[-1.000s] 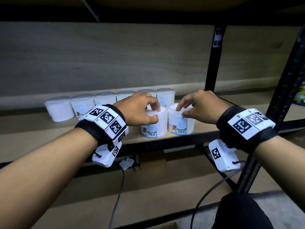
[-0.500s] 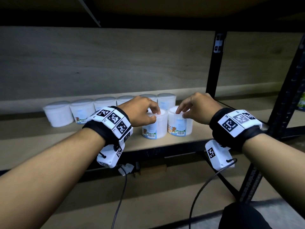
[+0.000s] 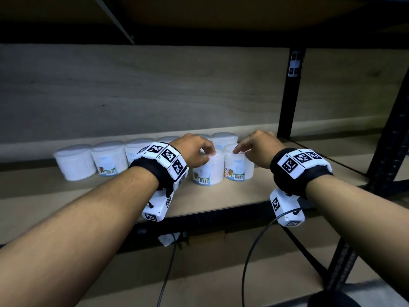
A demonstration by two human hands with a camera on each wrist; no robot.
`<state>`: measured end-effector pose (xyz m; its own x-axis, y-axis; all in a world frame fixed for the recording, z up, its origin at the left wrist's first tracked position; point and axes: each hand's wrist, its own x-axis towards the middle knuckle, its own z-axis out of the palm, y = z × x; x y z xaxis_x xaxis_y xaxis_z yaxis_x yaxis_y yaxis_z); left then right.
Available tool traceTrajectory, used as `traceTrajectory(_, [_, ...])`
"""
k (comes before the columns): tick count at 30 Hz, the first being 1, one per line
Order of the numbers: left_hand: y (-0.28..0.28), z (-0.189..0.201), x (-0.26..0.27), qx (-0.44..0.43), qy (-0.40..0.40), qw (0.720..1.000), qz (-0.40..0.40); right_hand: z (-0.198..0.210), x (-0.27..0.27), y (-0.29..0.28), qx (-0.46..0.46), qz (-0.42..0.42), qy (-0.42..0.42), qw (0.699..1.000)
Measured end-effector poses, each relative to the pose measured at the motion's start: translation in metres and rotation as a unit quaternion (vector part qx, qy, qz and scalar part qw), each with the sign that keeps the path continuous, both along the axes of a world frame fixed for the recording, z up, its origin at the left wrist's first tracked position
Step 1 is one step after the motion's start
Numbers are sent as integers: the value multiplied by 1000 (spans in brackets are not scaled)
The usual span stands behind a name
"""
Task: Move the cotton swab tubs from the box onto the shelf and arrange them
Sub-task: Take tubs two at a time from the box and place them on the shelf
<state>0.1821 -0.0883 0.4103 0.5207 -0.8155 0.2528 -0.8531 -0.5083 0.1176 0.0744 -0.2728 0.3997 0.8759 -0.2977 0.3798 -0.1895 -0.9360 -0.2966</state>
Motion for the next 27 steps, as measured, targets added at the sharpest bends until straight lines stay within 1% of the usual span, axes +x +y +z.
traceTrajectory(13, [-9,-13,25,-22,29,999,20,-7,22,-12,8,-8,29,1000])
traceTrajectory(18, [-9,-16,26,-8,22,999,23,-10,23,-14,11,-3,31,999])
traceTrajectory(21, [-4,-14,22,13,24,1000,16,-9,18,-11,14,0,16,1000])
traceTrajectory(24, [3,-16,16,9,5,1000,-2,-7,12,-5,19,13,-4,1000])
traceTrajectory(27, [13,-18,9,4,-10,1000,-6,-4,3,2,32,34,11,999])
